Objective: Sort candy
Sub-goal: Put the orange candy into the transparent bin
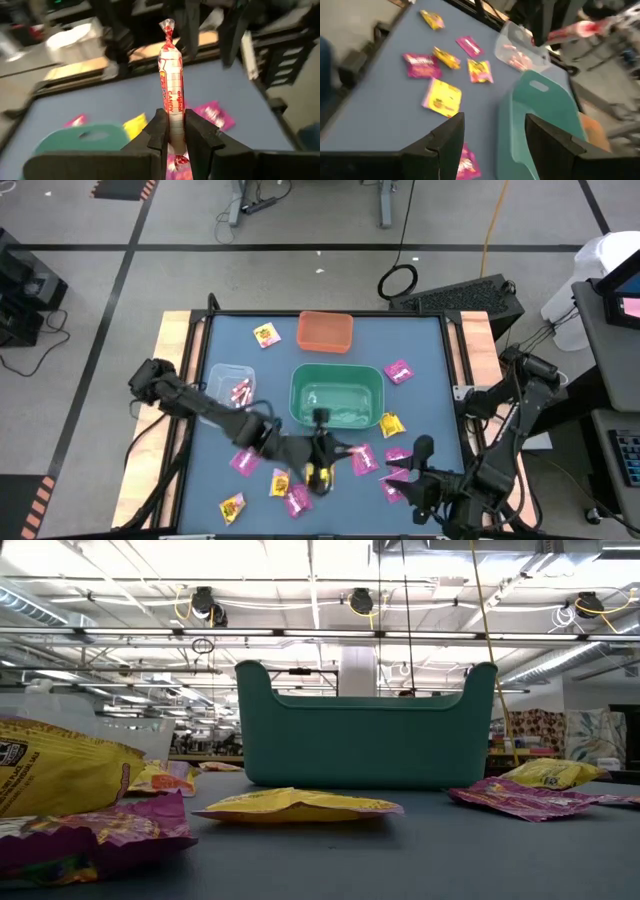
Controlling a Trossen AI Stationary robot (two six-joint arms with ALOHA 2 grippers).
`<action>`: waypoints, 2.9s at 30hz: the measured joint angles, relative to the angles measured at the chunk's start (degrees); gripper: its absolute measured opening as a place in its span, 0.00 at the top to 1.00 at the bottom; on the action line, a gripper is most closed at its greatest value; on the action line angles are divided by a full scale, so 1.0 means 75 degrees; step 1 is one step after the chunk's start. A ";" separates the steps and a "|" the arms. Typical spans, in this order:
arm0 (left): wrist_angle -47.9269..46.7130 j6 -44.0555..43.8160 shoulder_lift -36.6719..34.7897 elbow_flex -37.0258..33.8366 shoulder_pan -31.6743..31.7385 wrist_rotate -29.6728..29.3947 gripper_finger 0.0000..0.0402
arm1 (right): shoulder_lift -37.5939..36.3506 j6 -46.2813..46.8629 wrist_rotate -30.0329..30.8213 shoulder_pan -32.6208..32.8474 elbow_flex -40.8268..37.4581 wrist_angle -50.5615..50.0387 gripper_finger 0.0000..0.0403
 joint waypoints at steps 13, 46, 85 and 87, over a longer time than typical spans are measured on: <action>0.3837 0.0428 -0.0016 -0.2050 0.1964 0.2556 0.87 | 0.0008 0.1866 0.0828 -0.0345 -0.1834 0.0042 0.58; 0.2217 0.0228 -0.6157 -0.6297 0.3543 0.4214 0.87 | -0.1682 -0.4352 -0.3308 -0.3443 -0.3000 0.6282 0.98; 0.1881 0.8979 -0.6659 -0.6288 0.3291 0.3572 0.82 | -0.1673 -0.4559 -0.3337 -0.3790 -0.3764 0.7516 0.98; 0.1922 0.8970 -0.6659 -0.6288 0.3291 0.3575 0.82 | -0.1673 -0.4559 -0.3337 -0.3790 -0.3764 0.7516 0.98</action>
